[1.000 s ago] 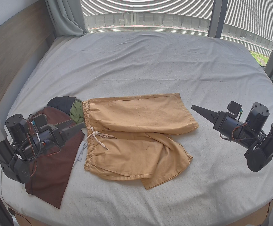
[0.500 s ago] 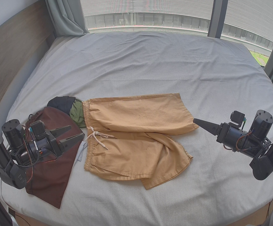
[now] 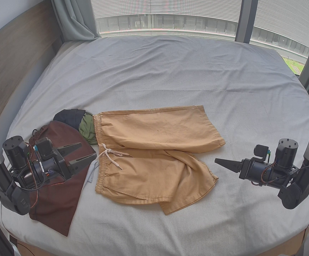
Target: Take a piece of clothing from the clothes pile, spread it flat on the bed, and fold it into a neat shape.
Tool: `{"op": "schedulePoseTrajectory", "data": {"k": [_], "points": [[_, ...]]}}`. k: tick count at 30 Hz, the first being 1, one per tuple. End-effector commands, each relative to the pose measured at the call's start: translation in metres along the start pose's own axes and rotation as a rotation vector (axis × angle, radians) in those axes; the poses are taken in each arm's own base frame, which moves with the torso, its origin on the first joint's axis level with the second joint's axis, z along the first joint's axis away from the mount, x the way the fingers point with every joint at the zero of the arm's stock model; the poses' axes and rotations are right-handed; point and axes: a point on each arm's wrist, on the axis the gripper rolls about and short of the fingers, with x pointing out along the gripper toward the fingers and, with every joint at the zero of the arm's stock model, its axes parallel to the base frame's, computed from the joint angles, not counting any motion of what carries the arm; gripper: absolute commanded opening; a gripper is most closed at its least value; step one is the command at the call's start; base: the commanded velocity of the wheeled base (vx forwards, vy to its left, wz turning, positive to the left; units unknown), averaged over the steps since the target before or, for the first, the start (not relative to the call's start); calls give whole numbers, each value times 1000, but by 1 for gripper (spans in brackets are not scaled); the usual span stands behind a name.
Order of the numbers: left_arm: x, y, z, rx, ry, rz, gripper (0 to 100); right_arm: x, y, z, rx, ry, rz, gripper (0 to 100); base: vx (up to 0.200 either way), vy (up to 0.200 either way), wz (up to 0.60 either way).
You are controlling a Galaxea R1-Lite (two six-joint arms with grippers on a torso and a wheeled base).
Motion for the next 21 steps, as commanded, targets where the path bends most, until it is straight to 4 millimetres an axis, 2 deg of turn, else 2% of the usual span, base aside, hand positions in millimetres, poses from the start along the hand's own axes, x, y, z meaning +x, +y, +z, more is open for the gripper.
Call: {"op": "schedulePoseTrajectory", "data": {"k": [1,8,11,21], "points": [[0,1,-1,-3,3,2,100,2,-14,-8,34,25,-38,100,0,0,0],[1,1,-2,-7,5,3,100,10,-35,-29,92,87,-86,100,0,0,0],[1,1,-1,-5,3,2,100,17,-45,-45,124,134,-105,100,0,0,0],[1,2,-1,-6,1,2,100,24,-61,-60,162,172,-130,100,0,0,0]]}}
